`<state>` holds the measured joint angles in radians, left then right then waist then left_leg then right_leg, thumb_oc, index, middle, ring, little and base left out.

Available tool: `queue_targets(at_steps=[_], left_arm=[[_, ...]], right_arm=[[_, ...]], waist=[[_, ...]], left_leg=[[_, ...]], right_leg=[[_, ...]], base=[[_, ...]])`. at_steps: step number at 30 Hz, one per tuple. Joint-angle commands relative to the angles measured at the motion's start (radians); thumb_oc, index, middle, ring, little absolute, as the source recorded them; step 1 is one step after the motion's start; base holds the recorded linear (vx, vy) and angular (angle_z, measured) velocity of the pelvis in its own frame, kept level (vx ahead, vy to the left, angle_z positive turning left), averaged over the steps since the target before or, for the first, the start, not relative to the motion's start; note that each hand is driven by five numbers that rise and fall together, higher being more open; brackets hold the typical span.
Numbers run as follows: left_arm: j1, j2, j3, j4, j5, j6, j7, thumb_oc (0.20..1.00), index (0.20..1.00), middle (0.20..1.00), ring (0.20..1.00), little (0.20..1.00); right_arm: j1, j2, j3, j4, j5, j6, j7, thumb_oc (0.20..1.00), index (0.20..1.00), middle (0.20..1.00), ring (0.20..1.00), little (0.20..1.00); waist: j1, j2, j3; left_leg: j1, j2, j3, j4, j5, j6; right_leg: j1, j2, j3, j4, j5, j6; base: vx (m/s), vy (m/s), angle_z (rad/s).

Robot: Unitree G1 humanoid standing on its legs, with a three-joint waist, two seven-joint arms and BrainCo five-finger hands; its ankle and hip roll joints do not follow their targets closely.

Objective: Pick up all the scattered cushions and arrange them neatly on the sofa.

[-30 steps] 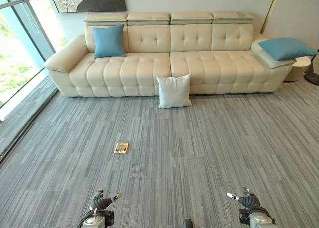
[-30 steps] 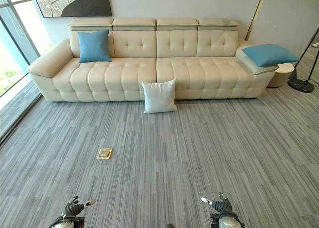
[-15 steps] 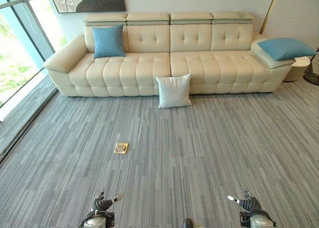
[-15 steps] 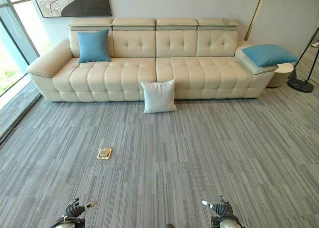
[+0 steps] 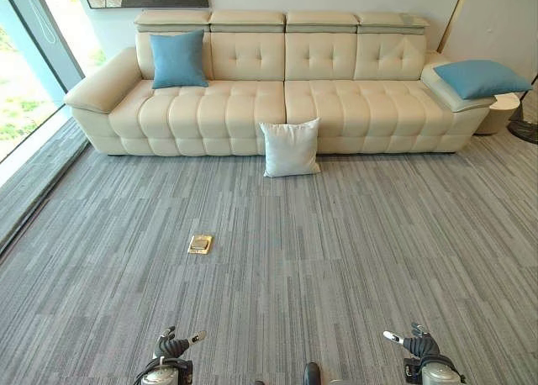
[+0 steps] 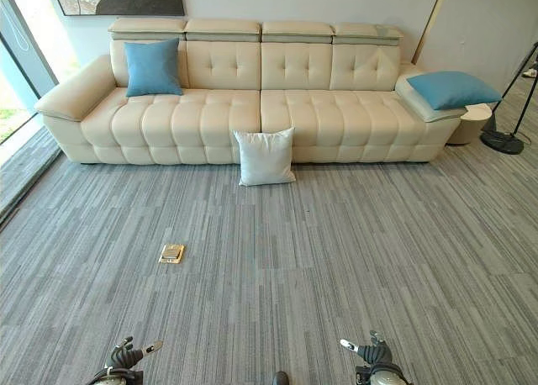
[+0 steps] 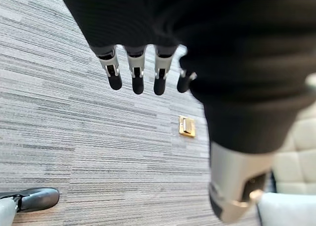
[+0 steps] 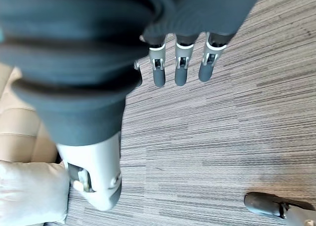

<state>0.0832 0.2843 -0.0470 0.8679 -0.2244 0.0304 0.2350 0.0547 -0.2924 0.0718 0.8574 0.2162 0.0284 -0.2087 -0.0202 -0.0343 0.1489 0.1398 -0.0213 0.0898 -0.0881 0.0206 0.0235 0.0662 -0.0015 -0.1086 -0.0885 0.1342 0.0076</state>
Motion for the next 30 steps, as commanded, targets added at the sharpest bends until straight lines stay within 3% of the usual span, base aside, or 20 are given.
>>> queue_targets(at_steps=[1,4,7,9,10,13,16,20,23,24,26,29,30], left_arm=[[-0.060,0.005,-0.047,0.009,-0.016,-0.017,0.012,1.000,1.000,1.000,1.000,1.000],[-0.068,0.011,-0.054,-0.004,-0.012,-0.018,0.016,1.000,1.000,1.000,1.000,1.000],[-0.087,0.015,-0.062,-0.010,-0.028,-0.023,0.017,1.000,1.000,1.000,1.000,1.000],[-0.104,0.012,-0.060,-0.011,-0.050,-0.023,0.017,1.000,1.000,1.000,1.000,1.000],[-0.114,0.011,-0.056,-0.018,-0.059,-0.018,0.024,1.000,1.000,1.000,1.000,1.000],[-0.116,0.008,-0.056,-0.031,-0.062,-0.018,0.029,1.000,1.000,1.000,1.000,1.000],[-0.125,-0.003,-0.052,-0.012,-0.082,-0.024,0.023,1.000,1.000,1.000,1.000,1.000],[-0.137,-0.009,-0.048,0.008,-0.079,-0.021,0.018,1.000,1.000,1.000,1.000,1.000],[-0.133,-0.013,-0.048,0.015,-0.068,-0.019,0.014,1.000,1.000,1.000,1.000,1.000],[-0.117,-0.021,-0.057,0.011,-0.056,-0.020,0.009,1.000,1.000,1.000,1.000,1.000],[-0.102,-0.037,-0.060,0.010,-0.065,-0.022,0.008,1.000,1.000,1.000,1.000,1.000],[-0.095,-0.044,-0.064,0.010,-0.083,-0.026,0.003,1.000,1.000,1.000,1.000,1.000],[-0.095,-0.044,-0.064,0.010,-0.083,-0.026,0.003,1.000,1.000,1.000,1.000,1.000]], right_arm=[[-0.072,-0.031,0.026,0.003,-0.005,-0.029,-0.017,1.000,1.000,1.000,1.000,1.000],[-0.084,-0.030,0.034,0.007,-0.005,-0.028,-0.019,1.000,1.000,1.000,1.000,1.000],[-0.098,-0.029,0.034,0.002,-0.002,-0.030,-0.020,1.000,1.000,1.000,1.000,1.000],[-0.103,-0.023,0.032,-0.007,0.005,-0.031,-0.021,1.000,1.000,1.000,1.000,1.000],[-0.102,-0.013,0.035,-0.024,0.009,-0.032,-0.023,1.000,1.000,1.000,1.000,1.000],[-0.106,-0.009,0.042,-0.019,0.003,-0.030,-0.027,1.000,1.000,1.000,1.000,1.000],[-0.113,-0.011,0.033,0.003,0.012,-0.027,-0.028,1.000,1.000,1.000,1.000,1.000],[-0.110,-0.015,0.023,0.006,0.018,-0.021,-0.035,1.000,1.000,1.000,1.000,1.000],[-0.097,-0.019,0.020,0.000,0.009,-0.018,-0.035,1.000,1.000,1.000,1.000,1.000],[-0.075,-0.023,0.024,0.002,0.003,-0.021,-0.026,1.000,1.000,1.000,1.000,1.000],[-0.067,-0.035,0.022,0.013,0.005,-0.023,-0.022,1.000,1.000,1.000,1.000,1.000],[-0.065,-0.055,0.015,0.011,0.025,-0.031,-0.016,1.000,1.000,1.000,1.000,1.000],[-0.065,-0.055,0.015,0.011,0.025,-0.031,-0.016,1.000,1.000,1.000,1.000,1.000]], waist=[[-0.005,0.023,0.034],[-0.001,0.023,0.043],[0.001,0.030,0.058],[-0.005,0.034,0.071],[-0.014,0.033,0.112],[-0.009,0.037,0.132],[-0.012,0.050,0.137],[-0.028,0.048,0.125],[-0.038,0.047,0.110],[-0.041,0.051,0.083],[-0.048,0.066,0.059],[-0.051,0.075,0.062],[-0.052,0.076,0.061]], left_leg=[[-0.003,-0.015,0.032,0.001,-0.074,-0.015],[-0.009,-0.019,0.031,0.001,-0.073,-0.004],[-0.035,-0.025,0.024,0.021,-0.078,0.018],[-0.050,-0.037,0.015,0.040,-0.090,0.036],[-0.022,-0.062,0.024,0.039,-0.106,0.067],[0.004,-0.069,0.036,0.030,-0.114,0.070],[0.054,-0.062,0.037,0.015,-0.131,0.057],[0.120,-0.061,0.031,0.001,-0.168,0.020],[0.150,-0.054,0.029,0.001,-0.183,0.008],[0.169,-0.043,0.019,0.026,-0.196,0.001],[0.148,-0.022,0.014,0.141,-0.151,-0.029],[0.043,0.006,0.032,0.414,-0.010,-0.110],[0.039,0.007,0.030,0.420,-0.013,-0.111]], right_leg=[[0.078,-0.006,-0.012,0.001,-0.201,0.062],[0.070,-0.008,-0.006,0.005,-0.195,0.061],[-0.008,-0.019,-0.003,0.149,-0.243,0.059],[-0.093,-0.035,-0.001,0.310,-0.269,0.073],[-0.234,-0.079,0.005,0.614,-0.177,0.089],[-0.302,-0.095,-0.004,0.713,-0.173,0.085],[-0.341,-0.063,-0.031,0.544,-0.183,0.090],[-0.317,-0.019,-0.069,0.143,-0.079,0.133],[-0.304,-0.014,-0.072,0.093,-0.071,0.135],[-0.265,-0.009,-0.074,0.099,-0.078,0.112],[-0.208,0.014,-0.078,0.089,-0.087,0.085],[-0.127,0.023,-0.088,0.073,-0.126,0.041],[-0.127,0.024,-0.090,0.072,-0.126,0.041]], base=[[0.04,0.057,0.01],[0.04,0.070,0.01],[0.01,0.119,-0.01],[-0.01,0.224,-0.02],[0.03,0.305,-0.04],[0.07,0.114,-0.15],[0.23,-0.014,-0.12],[0.33,-0.115,-0.03],[0.40,-0.147,0.09],[0.53,-0.195,0.23],[0.62,-0.243,0.43],[0.39,-0.212,0.50],[0.31,-0.224,0.08]])
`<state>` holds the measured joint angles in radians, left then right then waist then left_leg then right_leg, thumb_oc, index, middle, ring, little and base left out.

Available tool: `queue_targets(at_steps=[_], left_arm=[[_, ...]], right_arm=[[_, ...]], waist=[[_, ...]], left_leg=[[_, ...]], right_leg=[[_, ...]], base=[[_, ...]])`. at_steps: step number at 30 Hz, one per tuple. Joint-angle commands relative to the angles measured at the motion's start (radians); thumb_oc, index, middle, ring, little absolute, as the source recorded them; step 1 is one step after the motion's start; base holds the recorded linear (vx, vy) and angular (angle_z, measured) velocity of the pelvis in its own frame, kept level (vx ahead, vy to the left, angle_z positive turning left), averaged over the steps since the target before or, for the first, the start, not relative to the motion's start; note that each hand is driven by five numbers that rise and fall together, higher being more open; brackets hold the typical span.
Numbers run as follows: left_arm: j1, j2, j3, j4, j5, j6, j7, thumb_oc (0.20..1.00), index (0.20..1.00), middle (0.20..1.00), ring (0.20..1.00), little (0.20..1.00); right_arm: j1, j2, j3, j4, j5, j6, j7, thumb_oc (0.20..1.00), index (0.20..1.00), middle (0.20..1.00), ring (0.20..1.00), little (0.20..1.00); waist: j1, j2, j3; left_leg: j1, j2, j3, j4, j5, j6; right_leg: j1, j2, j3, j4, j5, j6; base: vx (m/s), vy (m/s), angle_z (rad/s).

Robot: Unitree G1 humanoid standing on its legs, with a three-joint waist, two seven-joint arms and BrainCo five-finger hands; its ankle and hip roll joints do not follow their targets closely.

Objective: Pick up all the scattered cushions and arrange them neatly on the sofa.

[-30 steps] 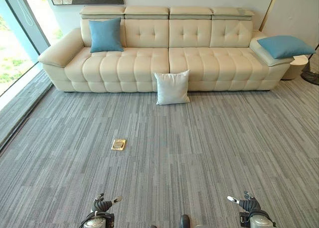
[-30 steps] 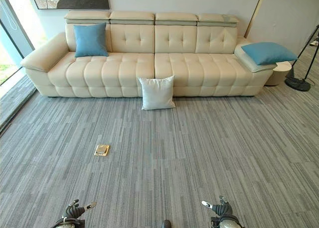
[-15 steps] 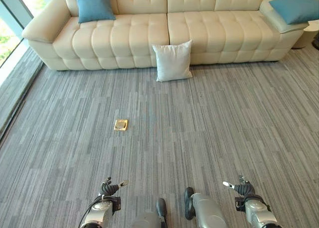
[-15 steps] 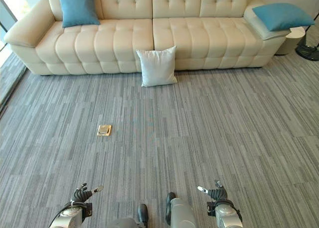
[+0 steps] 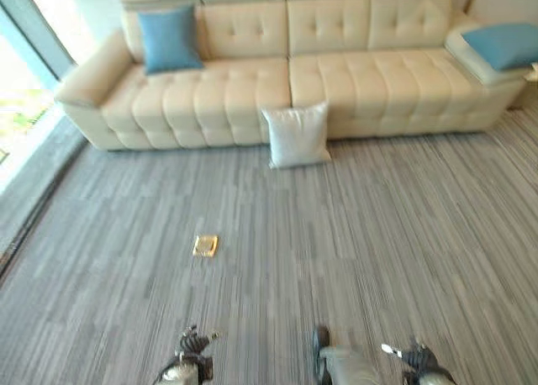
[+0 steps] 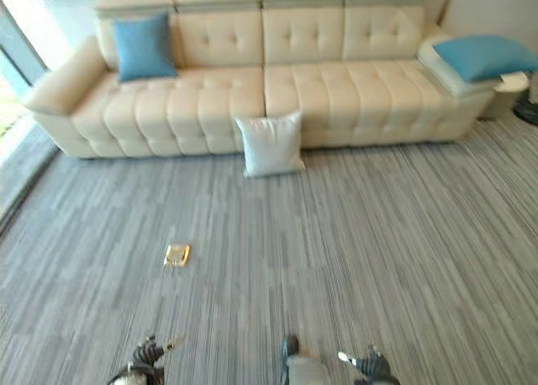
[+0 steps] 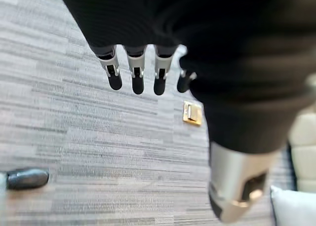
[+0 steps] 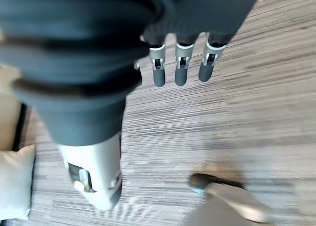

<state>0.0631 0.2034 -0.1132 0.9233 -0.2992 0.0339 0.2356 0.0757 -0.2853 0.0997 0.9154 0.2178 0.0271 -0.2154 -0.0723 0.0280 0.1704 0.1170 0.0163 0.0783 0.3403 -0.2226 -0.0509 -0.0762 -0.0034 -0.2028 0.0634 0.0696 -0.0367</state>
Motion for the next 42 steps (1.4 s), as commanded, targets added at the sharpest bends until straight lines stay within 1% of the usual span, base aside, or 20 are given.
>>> queue_targets(at_steps=[1,2,4,5,7,10,12,14,16,20,23,24,25,27,29,31,33,38,39,42], left_arm=[[-0.074,0.040,-0.004,-0.059,-0.012,-0.030,0.000,1.000,1.000,1.000,1.000,1.000],[-0.074,0.043,-0.005,-0.057,-0.011,-0.031,0.001,1.000,1.000,1.000,1.000,1.000],[-0.074,0.045,-0.004,-0.059,-0.012,-0.029,0.003,1.000,1.000,1.000,1.000,1.000],[-0.075,0.047,-0.003,-0.052,-0.012,-0.025,0.004,1.000,1.000,1.000,1.000,1.000],[-0.071,0.050,-0.006,-0.039,-0.001,-0.020,0.000,1.000,1.000,1.000,1.000,1.000],[-0.060,0.052,-0.013,-0.046,0.010,-0.013,-0.003,1.000,1.000,1.000,1.000,1.000],[-0.051,0.050,-0.016,-0.042,0.022,-0.004,-0.003,1.000,1.000,1.000,1.000,1.000],[-0.042,0.051,-0.019,-0.035,0.037,-0.001,0.001,1.000,1.000,1.000,1.000,1.000],[-0.030,0.057,-0.011,-0.032,0.042,0.000,0.001,1.000,1.000,1.000,1.000,1.000],[-0.011,0.062,0.000,-0.001,0.036,0.001,-0.003,1.000,1.000,1.000,1.000,1.000],[-0.013,0.071,0.003,0.014,0.048,0.005,0.000,1.000,1.000,1.000,1.000,1.000],[-0.016,0.075,0.005,0.014,0.044,0.004,-0.001,1.000,1.000,1.000,1.000,1.000],[-0.019,0.081,0.006,0.012,0.041,0.005,0.001,1.000,1.000,1.000,1.000,1.000],[-0.031,0.089,0.000,0.009,0.041,0.005,0.005,1.000,1.000,1.000,1.000,1.000],[-0.040,0.087,-0.007,0.002,0.042,0.005,0.008,1.000,1.000,1.000,1.000,1.000],[-0.048,0.087,-0.015,0.000,0.050,0.005,0.009,1.000,1.000,1.000,1.000,1.000],[-0.059,0.086,-0.017,-0.003,0.052,0.002,0.006,1.000,1.000,1.000,1.000,1.000],[-0.085,0.088,-0.005,-0.005,0.062,-0.006,-0.003,1.000,1.000,1.000,1.000,1.000],[-0.095,0.089,0.000,0.000,0.067,-0.007,-0.004,1.000,1.000,1.000,1.000,1.000],[-0.092,0.090,0.008,-0.016,0.068,-0.014,-0.007,1.000,1.000,1.000,1.000,1.000]], right_arm=[[-0.085,-0.075,-0.014,-0.060,0.030,-0.032,-0.010,1.000,1.000,1.000,1.000,1.000],[-0.083,-0.080,-0.014,-0.068,0.027,-0.034,-0.010,1.000,1.000,1.000,1.000,1.000],[-0.084,-0.082,-0.012,-0.074,0.024,-0.032,-0.011,1.000,1.000,1.000,1.000,1.000],[-0.087,-0.086,-0.010,-0.072,0.019,-0.025,-0.012,1.000,1.000,1.000,1.000,1.000],[-0.077,-0.085,-0.005,-0.071,0.018,-0.025,-0.010,1.000,1.000,1.000,1.000,1.000],[-0.068,-0.079,0.006,-0.073,0.007,-0.022,-0.012,1.000,1.000,1.000,1.000,1.000],[-0.064,-0.079,0.015,-0.082,-0.007,-0.017,-0.010,1.000,1.000,1.000,1.000,1.000],[-0.065,-0.078,0.023,-0.084,-0.017,-0.017,-0.011,1.000,1.000,1.000,1.000,1.000],[-0.076,-0.080,0.032,-0.080,-0.028,-0.012,-0.007,1.000,1.000,1.000,1.000,1.000],[-0.104,-0.074,0.055,-0.087,-0.059,-0.009,0.002,1.000,1.000,1.000,1.000,1.000],[-0.113,-0.056,0.065,-0.091,-0.061,-0.011,0.015,1.000,1.000,1.000,1.000,1.000],[-0.121,-0.055,0.070,-0.089,-0.065,-0.011,0.016,1.000,1.000,1.000,1.000,1.000],[-0.127,-0.054,0.073,-0.091,-0.067,-0.011,0.018,1.000,1.000,1.000,1.000,1.000],[-0.137,-0.053,0.076,-0.101,-0.069,-0.011,0.019,1.000,1.000,1.000,1.000,1.000],[-0.136,-0.048,0.071,-0.090,-0.067,-0.008,0.015,1.000,1.000,1.000,1.000,1.000],[-0.135,-0.049,0.071,-0.081,-0.071,-0.002,0.013,1.000,1.000,1.000,1.000,1.000],[-0.136,-0.048,0.062,-0.077,-0.063,-0.002,0.011,1.000,1.000,1.000,1.000,1.000],[-0.138,-0.043,0.040,-0.060,-0.051,0.005,0.007,1.000,1.000,1.000,1.000,1.000],[-0.135,-0.042,0.035,-0.057,-0.051,0.007,0.008,1.000,1.000,1.000,1.000,1.000],[-0.121,-0.050,0.022,-0.062,-0.062,0.014,0.013,1.000,1.000,1.000,1.000,1.000]], waist=[[0.006,0.008,0.058],[0.012,0.006,0.071],[0.014,0.004,0.078],[0.020,-0.007,0.088],[0.026,-0.032,0.094],[0.026,-0.042,0.092],[0.022,-0.034,0.087],[0.019,-0.025,0.082],[0.023,-0.021,0.075],[0.044,-0.025,0.035],[0.056,-0.045,0.016],[0.060,-0.047,0.021],[0.065,-0.053,0.028],[0.060,-0.052,0.055],[0.052,-0.036,0.078],[0.047,-0.015,0.095],[0.042,0.003,0.112],[0.027,0.007,0.119],[0.025,0.003,0.114],[0.006,0.006,0.098]], left_leg=[[-0.012,-0.012,0.046,0.156,0.291,-0.060],[-0.045,-0.011,0.041,0.237,0.310,-0.070],[-0.062,-0.001,0.053,0.276,0.315,-0.067],[-0.104,0.017,0.070,0.277,0.287,-0.043],[-0.196,0.000,0.075,0.184,0.212,-0.001],[-0.219,-0.038,0.040,-0.047,0.171,0.031],[-0.214,-0.043,0.001,-0.259,0.258,0.019],[-0.223,-0.047,-0.018,-0.403,0.323,0.004],[-0.253,-0.052,-0.038,-0.428,0.336,-0.013],[-0.211,-0.071,-0.055,-0.428,0.356,0.007],[-0.185,-0.083,-0.026,-0.398,0.305,0.053],[-0.173,-0.085,-0.016,-0.396,0.289,0.065],[-0.154,-0.094,-0.001,-0.395,0.265,0.083],[-0.106,-0.105,0.026,-0.399,0.240,0.108],[-0.053,-0.106,0.041,-0.410,0.217,0.121],[-0.015,-0.092,0.048,-0.421,0.205,0.120],[0.015,-0.079,0.049,-0.422,0.185,0.112],[0.087,-0.075,0.062,-0.428,0.133,0.077],[0.105,-0.077,0.067,-0.428,0.121,0.067],[0.160,-0.074,0.056,-0.417,0.086,0.055]], right_leg=[[0.066,0.033,0.006,-0.087,-0.093,0.053],[0.083,0.035,0.008,-0.080,-0.108,0.037],[0.097,0.037,0.008,-0.074,-0.121,0.029],[0.121,0.032,0.013,-0.066,-0.146,0.016],[0.168,0.018,0.024,-0.078,-0.164,0.016],[0.194,0.005,0.031,-0.080,-0.184,0.026],[0.214,0.014,0.028,-0.081,-0.198,0.028],[0.246,0.021,0.031,-0.095,-0.207,0.029],[0.276,0.027,0.051,-0.103,-0.214,0.036],[0.327,0.009,0.105,-0.088,-0.257,0.061],[0.280,-0.028,0.115,0.085,-0.255,0.095],[0.232,-0.039,0.117,0.185,-0.229,0.107],[0.179,-0.059,0.112,0.299,-0.165,0.131],[0.076,-0.092,0.107,0.505,-0.063,0.149],[0.002,-0.117,0.094,0.597,-0.068,0.132],[-0.065,-0.116,0.068,0.574,-0.121,0.113],[-0.095,-0.107,0.045,0.452,-0.152,0.106],[-0.108,-0.047,0.100,-0.087,-0.008,0.174],[-0.121,-0.047,0.098,-0.151,0.007,0.185],[-0.116,-0.050,0.060,-0.151,0.007,0.189]], base=[[0.35,-0.245,-0.10],[0.47,-0.311,-0.12],[0.28,-0.161,-0.06],[0.40,-0.187,-0.02],[0.45,-0.174,0.20],[0.31,-0.011,0.01],[0.35,0.027,0.05],[0.39,0.054,0.13],[0.45,0.104,0.05],[0.58,0.192,-0.47],[0.41,0.151,-0.43],[0.33,0.153,-0.13],[0.27,0.159,-0.43],[0.25,0.167,-0.35],[0.27,0.147,-0.20],[0.24,0.071,-0.18],[0.24,-0.009,-0.19],[0.35,-0.111,-0.19],[0.47,-0.182,-0.14],[0.52,-0.196,-0.02]])
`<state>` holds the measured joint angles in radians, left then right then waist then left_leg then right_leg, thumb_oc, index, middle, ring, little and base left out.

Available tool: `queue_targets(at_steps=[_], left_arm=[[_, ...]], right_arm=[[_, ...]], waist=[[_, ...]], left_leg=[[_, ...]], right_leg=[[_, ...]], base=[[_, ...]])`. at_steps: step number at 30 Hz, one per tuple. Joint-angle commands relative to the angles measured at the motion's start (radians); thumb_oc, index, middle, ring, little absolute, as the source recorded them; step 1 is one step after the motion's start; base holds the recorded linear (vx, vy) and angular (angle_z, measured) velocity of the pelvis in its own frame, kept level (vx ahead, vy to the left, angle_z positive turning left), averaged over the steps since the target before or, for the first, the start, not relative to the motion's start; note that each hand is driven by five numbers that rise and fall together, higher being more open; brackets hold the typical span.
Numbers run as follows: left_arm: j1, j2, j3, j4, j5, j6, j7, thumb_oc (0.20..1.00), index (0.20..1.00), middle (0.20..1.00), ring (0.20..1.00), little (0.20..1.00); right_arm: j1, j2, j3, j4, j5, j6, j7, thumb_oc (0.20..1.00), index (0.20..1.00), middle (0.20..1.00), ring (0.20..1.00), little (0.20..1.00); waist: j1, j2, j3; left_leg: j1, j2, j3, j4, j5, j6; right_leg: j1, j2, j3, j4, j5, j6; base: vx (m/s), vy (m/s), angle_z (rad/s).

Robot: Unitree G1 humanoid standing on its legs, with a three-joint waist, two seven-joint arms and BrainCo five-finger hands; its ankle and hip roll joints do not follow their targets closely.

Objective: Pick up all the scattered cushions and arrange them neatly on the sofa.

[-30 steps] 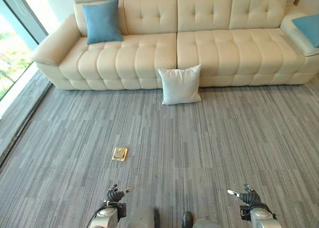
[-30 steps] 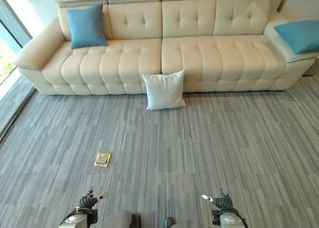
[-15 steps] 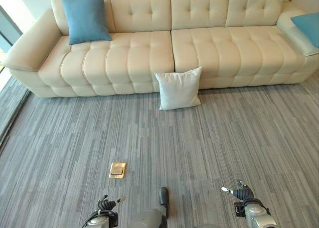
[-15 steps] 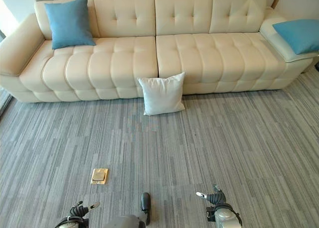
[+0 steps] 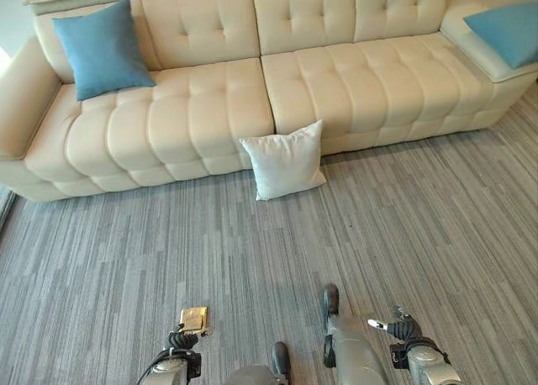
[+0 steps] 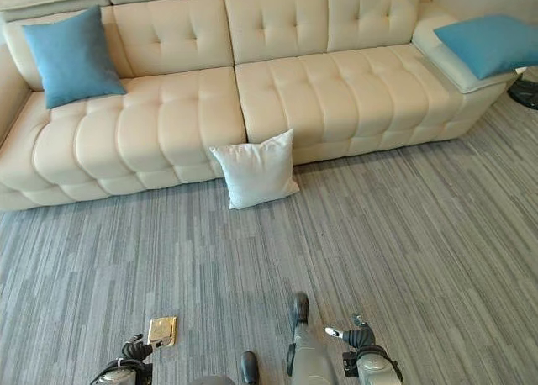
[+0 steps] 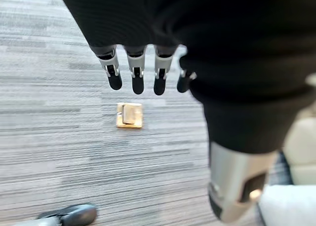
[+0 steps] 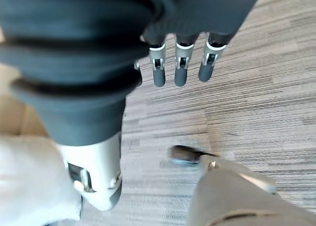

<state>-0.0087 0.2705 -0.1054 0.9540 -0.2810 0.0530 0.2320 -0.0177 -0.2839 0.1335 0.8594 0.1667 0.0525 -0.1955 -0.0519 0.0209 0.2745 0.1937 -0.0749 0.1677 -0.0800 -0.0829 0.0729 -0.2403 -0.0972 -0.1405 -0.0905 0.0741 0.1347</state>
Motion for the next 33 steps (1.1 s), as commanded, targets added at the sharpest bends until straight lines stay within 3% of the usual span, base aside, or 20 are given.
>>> queue_targets(at_steps=[1,3,4,7,8,11,14,15,17,19,20,22,26,28,31,32,33], left_arm=[[-0.017,0.019,0.002,-0.044,0.046,-0.036,-0.005,1.000,1.000,1.000,1.000,1.000],[-0.010,0.006,0.001,-0.034,0.039,-0.035,-0.003,1.000,1.000,1.000,1.000,1.000],[-0.008,-0.004,0.002,-0.026,0.024,-0.032,-0.003,1.000,1.000,1.000,1.000,1.000],[-0.007,-0.024,-0.005,-0.015,-0.002,-0.035,-0.005,1.000,1.000,1.000,1.000,1.000],[-0.017,-0.023,-0.016,-0.025,-0.012,-0.035,-0.006,1.000,1.000,1.000,1.000,1.000],[-0.030,-0.023,-0.031,-0.018,-0.015,-0.033,-0.011,1.000,1.000,1.000,1.000,1.000],[-0.028,-0.027,-0.045,-0.014,-0.012,-0.026,-0.012,1.000,1.000,1.000,1.000,1.000],[-0.018,-0.028,-0.048,-0.006,-0.002,-0.020,-0.018,1.000,1.000,1.000,1.000,1.000],[-0.001,-0.027,-0.049,-0.003,0.009,-0.015,-0.021,1.000,1.000,1.000,1.000,1.000],[0.019,-0.027,-0.045,-0.005,0.019,-0.012,-0.016,1.000,1.000,1.000,1.000,1.000],[0.022,-0.024,-0.039,0.011,0.023,-0.007,-0.012,1.000,1.000,1.000,1.000,1.000],[0.033,-0.021,-0.030,0.024,0.024,-0.006,-0.010,1.000,1.000,1.000,1.000,1.000],[0.052,-0.019,-0.015,0.046,0.025,-0.004,-0.009,1.000,1.000,1.000,1.000,1.000],[0.048,-0.014,-0.016,0.043,0.029,-0.001,-0.009,1.000,1.000,1.000,1.000,1.000],[0.018,0.003,-0.024,0.030,0.028,-0.001,0.000,1.000,1.000,1.000,1.000,1.000],[0.011,0.007,-0.031,0.018,0.027,-0.003,0.003,1.000,1.000,1.000,1.000,1.000],[0.006,0.011,-0.038,0.006,0.029,-0.002,0.005,1.000,1.000,1.000,1.000,1.000]], right_arm=[[-0.021,-0.055,-0.013,-0.002,-0.007,-0.016,-0.001,1.000,1.000,1.000,1.000,1.000],[-0.015,-0.066,-0.007,0.021,-0.009,-0.015,0.005,1.000,1.000,1.000,1.000,1.000],[-0.012,-0.070,-0.005,0.025,-0.009,-0.016,0.005,1.000,1.000,1.000,1.000,1.000],[-0.007,-0.082,-0.001,0.046,0.011,-0.025,0.010,1.000,1.000,1.000,1.000,1.000],[-0.002,-0.086,-0.003,0.050,0.032,-0.027,0.008,1.000,1.000,1.000,1.000,1.000],[-0.009,-0.088,0.003,0.065,0.037,-0.024,0.001,1.000,1.000,1.000,1.000,1.000],[-0.011,-0.092,0.006,0.065,0.038,-0.016,-0.004,1.000,1.000,1.000,1.000,1.000],[-0.009,-0.093,0.005,0.058,0.041,-0.017,-0.004,1.000,1.000,1.000,1.000,1.000],[-0.006,-0.090,0.012,0.045,0.036,-0.018,-0.006,1.000,1.000,1.000,1.000,1.000],[-0.004,-0.087,0.024,0.028,0.022,-0.022,-0.009,1.000,1.000,1.000,1.000,1.000],[-0.005,-0.087,0.033,0.023,0.012,-0.022,-0.007,1.000,1.000,1.000,1.000,1.000],[-0.007,-0.083,0.038,0.024,0.004,-0.018,-0.004,1.000,1.000,1.000,1.000,1.000],[-0.001,-0.064,0.046,0.027,-0.017,-0.016,0.007,1.000,1.000,1.000,1.000,1.000],[0.011,-0.051,0.039,0.030,-0.012,-0.017,0.016,1.000,1.000,1.000,1.000,1.000],[-0.007,-0.043,0.050,0.042,-0.019,-0.015,0.016,1.000,1.000,1.000,1.000,1.000],[-0.010,-0.043,0.052,0.043,-0.019,-0.016,0.014,1.000,1.000,1.000,1.000,1.000],[-0.010,-0.042,0.050,0.046,-0.021,-0.014,0.010,1.000,1.000,1.000,1.000,1.000]], waist=[[-0.025,0.015,-0.019],[-0.027,0.025,-0.037],[-0.028,0.032,-0.039],[-0.029,0.041,-0.039],[-0.033,0.033,-0.030],[-0.031,0.028,-0.015],[-0.026,0.014,-0.007],[-0.024,-0.002,-0.005],[-0.019,-0.005,-0.005],[-0.013,0.011,-0.006],[-0.012,0.015,-0.007],[-0.006,0.012,-0.018],[0.007,-0.002,-0.067],[0.012,-0.020,-0.082],[0.015,-0.037,-0.040],[0.006,-0.035,-0.022],[0.002,-0.031,-0.011]], left_leg=[[0.108,0.022,-0.051,0.025,-0.070,-0.072],[0.107,0.038,-0.067,0.107,-0.057,-0.084],[0.096,0.052,-0.070,0.169,-0.026,-0.098],[0.011,0.090,-0.049,0.399,0.114,-0.152],[-0.056,0.127,-0.024,0.539,0.178,-0.168],[-0.113,0.147,-0.010,0.646,0.197,-0.172],[-0.196,0.118,-0.017,0.618,0.131,-0.146],[-0.251,0.098,-0.001,0.524,0.074,-0.120],[-0.260,0.069,-0.010,0.320,0.056,-0.102],[-0.270,0.059,-0.057,0.046,0.153,-0.117],[-0.301,0.056,-0.082,-0.007,0.174,-0.136],[-0.312,0.057,-0.080,-0.007,0.193,-0.152],[-0.266,0.042,-0.076,-0.007,0.208,-0.116],[-0.227,0.021,-0.068,-0.007,0.176,-0.082],[-0.173,-0.005,-0.033,0.001,0.123,-0.031],[-0.150,-0.009,-0.023,-0.002,0.112,-0.022],[-0.128,-0.008,-0.017,-0.007,0.101,-0.020]], right_leg=[[0.069,0.053,0.011,0.011,0.014,0.008],[0.088,0.060,0.017,0.044,0.022,-0.016],[0.100,0.066,0.013,0.063,0.010,-0.031],[0.163,0.076,-0.014,0.077,-0.041,-0.078],[0.215,0.088,-0.017,0.082,-0.093,-0.119],[0.255,0.095,-0.019,0.087,-0.124,-0.146],[0.295,0.090,-0.012,0.103,-0.162,-0.160],[0.331,0.079,-0.018,0.099,-0.177,-0.153],[0.353,0.077,-0.021,0.100,-0.191,-0.141],[0.386,0.096,-0.022,0.094,-0.210,-0.135],[0.419,0.108,-0.023,0.090,-0.221,-0.134],[0.452,0.113,-0.007,0.088,-0.235,-0.130],[0.504,0.091,0.026,0.110,-0.281,-0.104],[0.468,0.057,0.029,0.258,-0.261,-0.071],[0.258,-0.006,0.051,0.660,-0.079,-0.020],[0.217,-0.020,0.048,0.742,-0.044,-0.020],[0.173,-0.024,0.051,0.794,-0.064,-0.028]], base=[[0.66,-0.243,0.54],[0.58,-0.241,0.61],[0.50,-0.263,0.38],[0.49,-0.341,0.12],[0.39,-0.333,0.05],[0.37,-0.302,0.31],[0.32,-0.162,0.31],[0.43,-0.145,0.26],[0.42,-0.063,0.22],[0.48,0.009,0.03],[0.54,0.026,0.04],[0.53,0.067,-0.03],[0.60,0.182,-0.55],[0.41,0.171,-0.20],[0.25,0.211,-0.11],[0.20,0.199,-0.15],[0.23,0.170,-0.03]])
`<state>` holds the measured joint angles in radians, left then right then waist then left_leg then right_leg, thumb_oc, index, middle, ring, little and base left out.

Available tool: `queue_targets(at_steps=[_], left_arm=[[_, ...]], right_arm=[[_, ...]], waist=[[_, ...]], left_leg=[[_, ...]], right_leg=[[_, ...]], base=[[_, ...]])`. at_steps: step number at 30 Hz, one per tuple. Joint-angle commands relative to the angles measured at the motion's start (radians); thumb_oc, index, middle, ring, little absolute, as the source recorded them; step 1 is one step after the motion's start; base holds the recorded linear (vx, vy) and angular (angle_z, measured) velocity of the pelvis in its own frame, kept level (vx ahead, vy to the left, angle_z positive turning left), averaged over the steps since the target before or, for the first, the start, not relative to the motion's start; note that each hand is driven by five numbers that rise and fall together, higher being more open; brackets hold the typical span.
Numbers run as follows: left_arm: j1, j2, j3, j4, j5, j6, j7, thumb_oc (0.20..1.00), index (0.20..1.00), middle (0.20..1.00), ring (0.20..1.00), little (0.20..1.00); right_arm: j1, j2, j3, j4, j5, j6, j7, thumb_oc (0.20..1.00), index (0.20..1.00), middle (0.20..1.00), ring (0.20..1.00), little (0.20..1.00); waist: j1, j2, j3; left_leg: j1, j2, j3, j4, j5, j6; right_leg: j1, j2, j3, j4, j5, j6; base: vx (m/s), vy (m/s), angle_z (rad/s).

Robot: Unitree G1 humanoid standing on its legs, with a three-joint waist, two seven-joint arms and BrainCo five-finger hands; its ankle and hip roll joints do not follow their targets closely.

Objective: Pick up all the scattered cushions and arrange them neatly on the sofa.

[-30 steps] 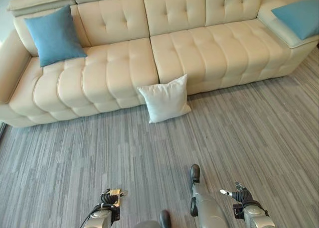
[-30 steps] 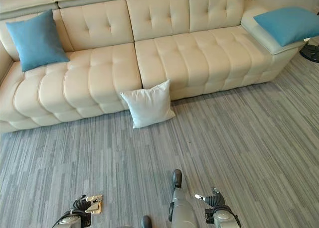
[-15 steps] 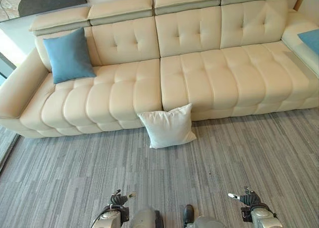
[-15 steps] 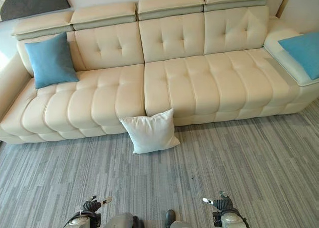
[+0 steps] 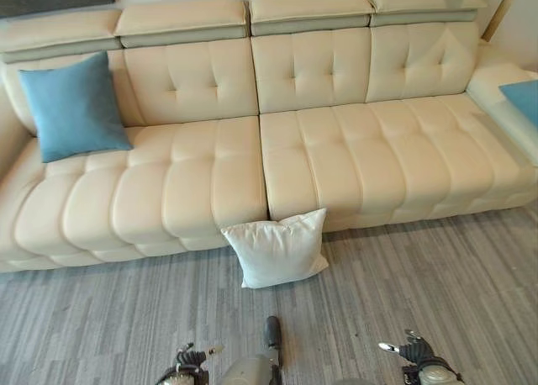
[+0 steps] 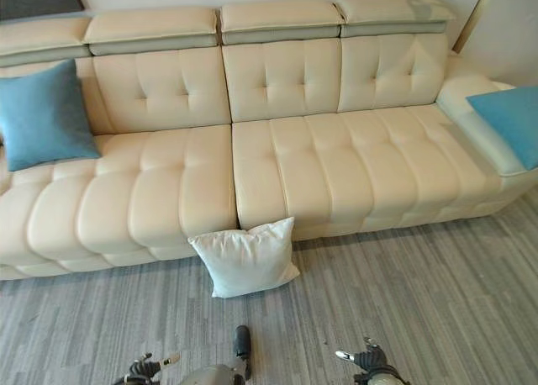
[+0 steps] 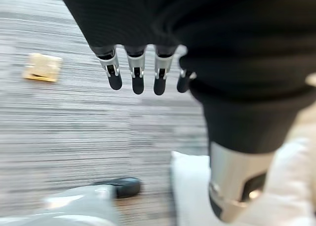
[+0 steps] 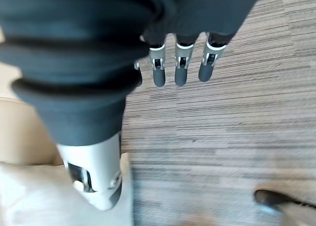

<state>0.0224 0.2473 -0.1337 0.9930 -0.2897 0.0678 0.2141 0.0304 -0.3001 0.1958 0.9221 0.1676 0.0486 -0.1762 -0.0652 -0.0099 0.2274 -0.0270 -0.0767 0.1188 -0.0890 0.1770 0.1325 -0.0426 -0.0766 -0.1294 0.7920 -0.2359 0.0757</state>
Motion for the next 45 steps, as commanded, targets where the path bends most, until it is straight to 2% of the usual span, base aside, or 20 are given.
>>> queue_targets(at_steps=[1,2,4,5,8,10,14,16,18,21,24,26,28,33,35,37,39,41,43,45], left_arm=[[-0.035,0.036,-0.015,-0.042,0.036,-0.018,0.024,1.000,1.000,1.000,1.000,1.000],[-0.046,0.035,-0.018,-0.040,0.033,-0.022,0.024,1.000,1.000,1.000,1.000,1.000],[-0.059,0.035,-0.022,-0.039,0.029,-0.031,0.022,1.000,1.000,1.000,1.000,1.000],[-0.060,0.035,-0.022,-0.039,0.029,-0.031,0.022,1.000,1.000,1.000,1.000,1.000],[-0.063,0.035,-0.026,-0.045,0.050,-0.032,0.017,1.000,1.000,1.000,1.000,1.000],[-0.057,0.033,-0.031,-0.051,0.064,-0.033,0.015,1.000,1.000,1.000,1.000,1.000],[-0.038,0.022,-0.029,-0.050,0.065,-0.032,0.013,1.000,1.000,1.000,1.000,1.000],[-0.036,0.021,-0.028,-0.052,0.065,-0.031,0.013,1.000,1.000,1.000,1.000,1.000],[-0.032,0.025,-0.029,-0.076,0.061,-0.031,0.008,1.000,1.000,1.000,1.000,1.000],[-0.037,0.024,-0.032,-0.098,0.037,-0.042,0.009,1.000,1.000,1.000,1.000,1.000],[-0.033,0.017,-0.036,-0.088,0.037,-0.038,0.005,1.000,1.000,1.000,1.000,1.000],[-0.024,0.017,-0.041,-0.083,0.046,-0.034,0.009,1.000,1.000,1.000,1.000,1.000],[-0.026,0.016,-0.046,-0.072,0.053,-0.031,0.011,1.000,1.000,1.000,1.000,1.000],[-0.019,0.009,-0.053,-0.046,0.074,-0.029,0.006,1.000,1.000,1.000,1.000,1.000],[-0.025,0.010,-0.057,-0.039,0.080,-0.025,0.007,1.000,1.000,1.000,1.000,1.000],[-0.040,0.017,-0.057,-0.032,0.078,-0.022,0.011,1.000,1.000,1.000,1.000,1.000],[-0.055,0.031,-0.059,-0.025,0.083,-0.026,0.021,1.000,1.000,1.000,1.000,1.000],[-0.070,0.037,-0.062,-0.006,0.090,-0.033,0.030,1.000,1.000,1.000,1.000,1.000],[-0.093,0.050,-0.049,0.021,0.078,-0.040,0.037,1.000,1.000,1.000,1.000,1.000],[-0.097,0.060,-0.031,0.050,0.070,-0.039,0.045,1.000,1.000,1.000,1.000,1.000]], right_arm=[[-0.061,-0.026,-0.014,-0.011,-0.020,-0.010,-0.012,1.000,1.000,1.000,1.000,1.000],[-0.064,-0.026,-0.017,-0.003,-0.013,-0.011,-0.014,1.000,1.000,1.000,1.000,1.000],[-0.074,-0.019,-0.022,0.014,-0.002,-0.008,-0.018,1.000,1.000,1.000,1.000,1.000],[-0.074,-0.019,-0.022,0.014,-0.002,-0.008,-0.018,1.000,1.000,1.000,1.000,1.000],[-0.072,-0.018,-0.023,0.004,-0.004,-0.008,-0.019,1.000,1.000,1.000,1.000,1.000],[-0.061,-0.017,-0.026,0.005,-0.005,-0.009,-0.019,1.000,1.000,1.000,1.000,1.000],[-0.061,-0.022,-0.021,0.007,-0.007,-0.009,-0.022,1.000,1.000,1.000,1.000,1.000],[-0.060,-0.025,-0.021,0.002,-0.007,-0.009,-0.022,1.000,1.000,1.000,1.000,1.000],[-0.058,-0.045,-0.027,-0.011,0.001,-0.014,-0.017,1.000,1.000,1.000,1.000,1.000],[-0.069,-0.063,-0.017,-0.006,-0.011,-0.014,-0.019,1.000,1.000,1.000,1.000,1.000],[-0.080,-0.069,-0.007,0.012,-0.025,-0.007,-0.020,1.000,1.000,1.000,1.000,1.000],[-0.074,-0.070,-0.011,-0.003,-0.020,-0.010,-0.023,1.000,1.000,1.000,1.000,1.000],[-0.070,-0.071,-0.012,-0.011,-0.023,-0.010,-0.023,1.000,1.000,1.000,1.000,1.000],[-0.067,-0.057,-0.010,-0.015,-0.034,-0.005,-0.017,1.000,1.000,1.000,1.000,1.000],[-0.068,-0.043,-0.006,-0.002,-0.040,-0.003,-0.016,1.000,1.000,1.000,1.000,1.000],[-0.078,-0.033,0.006,0.013,-0.057,0.004,-0.021,1.000,1.000,1.000,1.000,1.000],[-0.092,-0.028,0.015,0.033,-0.087,0.012,-0.040,1.000,1.000,1.000,1.000,1.000],[-0.105,-0.027,0.014,0.077,-0.094,0.018,-0.060,1.000,1.000,1.000,1.000,1.000],[-0.131,-0.037,0.000,0.099,-0.082,0.016,-0.080,1.000,1.000,1.000,1.000,1.000],[-0.140,-0.044,-0.004,0.104,-0.080,0.019,-0.086,1.000,1.000,1.000,1.000,1.000]], waist=[[0.012,0.008,0.048],[0.009,0.019,0.056],[0.004,0.037,0.066],[0.005,0.038,0.066],[0.002,0.039,0.061],[-0.004,0.034,0.050],[0.010,0.031,0.018],[0.008,0.031,0.015],[-0.001,0.026,0.032],[0.017,0.020,0.073],[0.021,0.018,0.059],[0.022,0.026,0.049],[0.019,0.031,0.050],[0.012,0.043,0.007],[0.011,0.042,0.005],[0.012,0.038,0.027],[0.010,0.035,0.047],[0.019,0.033,0.046],[0.027,0.026,0.051],[0.031,0.014,0.053]], left_leg=[[0.105,0.000,0.032,0.002,-0.166,-0.079],[0.116,0.007,0.035,0.002,-0.172,-0.084],[0.139,0.029,0.036,0.002,-0.178,-0.104],[0.138,0.031,0.036,0.002,-0.178,-0.104],[0.148,0.039,0.036,0.002,-0.191,-0.119],[0.159,0.037,0.029,0.002,-0.197,-0.125],[0.158,0.044,0.040,0.002,-0.202,-0.145],[0.157,0.046,0.039,0.002,-0.200,-0.150],[0.097,0.070,0.039,0.179,-0.227,-0.187],[0.002,0.059,-0.002,0.359,-0.189,-0.216],[-0.005,0.072,-0.010,0.240,-0.206,-0.188],[-0.006,0.091,-0.013,0.099,-0.138,-0.188],[0.000,0.097,-0.008,0.048,-0.095,-0.198],[0.072,0.085,0.013,0.002,-0.132,-0.182],[0.092,0.080,0.029,0.002,-0.156,-0.163],[0.108,0.079,0.047,0.002,-0.171,-0.144],[0.110,0.080,0.066,0.002,-0.177,-0.137],[0.106,0.077,0.074,0.002,-0.185,-0.137],[0.094,0.077,0.086,0.002,-0.188,-0.141],[0.098,0.078,0.086,0.002,-0.183,-0.141]], right_leg=[[-0.072,-0.037,0.035,-0.072,0.207,0.018],[-0.107,-0.022,0.017,-0.124,0.171,0.009],[-0.095,0.001,-0.048,-0.376,0.130,-0.004],[-0.095,0.003,-0.048,-0.380,0.133,-0.005],[-0.069,0.022,-0.036,-0.607,0.172,0.010],[-0.029,0.030,-0.012,-0.675,0.177,0.013],[0.074,0.042,-0.041,-0.823,0.200,-0.002],[0.086,0.045,-0.045,-0.836,0.200,-0.005],[0.118,0.041,-0.056,-0.817,0.158,-0.035],[0.121,0.033,-0.066,-0.798,0.147,-0.058],[0.129,0.027,-0.073,-0.819,0.146,-0.050],[0.134,0.033,-0.085,-0.821,0.145,-0.048],[0.149,0.033,-0.098,-0.820,0.132,-0.048],[0.176,0.024,-0.074,-0.820,0.121,-0.029],[0.148,0.010,-0.063,-0.732,0.109,-0.016],[0.068,-0.009,-0.051,-0.578,0.117,0.010],[-0.005,-0.013,-0.010,-0.491,0.122,0.034],[-0.022,-0.013,0.000,-0.569,0.144,0.026],[-0.048,-0.019,-0.006,-0.725,0.216,0.024],[-0.024,-0.025,-0.008,-0.765,0.234,0.027]], base=[[0.23,0.131,0.22],[0.29,0.071,0.29],[0.27,-0.012,0.31],[0.14,-0.046,0.22],[0.17,-0.071,0.07],[0.20,-0.108,-0.04],[0.16,-0.165,-0.07],[0.07,-0.209,-0.02],[0.03,-0.320,0.20],[-0.07,-0.143,0.20],[0.04,-0.032,0.07],[0.10,0.035,0.14],[0.10,0.094,0.12],[0.16,0.207,-0.08],[0.09,0.230,-0.09],[-0.02,0.195,-0.16],[-0.04,0.132,-0.41],[0.02,0.048,-0.21],[0.03,-0.041,-0.14],[0.09,-0.077,-0.19]])
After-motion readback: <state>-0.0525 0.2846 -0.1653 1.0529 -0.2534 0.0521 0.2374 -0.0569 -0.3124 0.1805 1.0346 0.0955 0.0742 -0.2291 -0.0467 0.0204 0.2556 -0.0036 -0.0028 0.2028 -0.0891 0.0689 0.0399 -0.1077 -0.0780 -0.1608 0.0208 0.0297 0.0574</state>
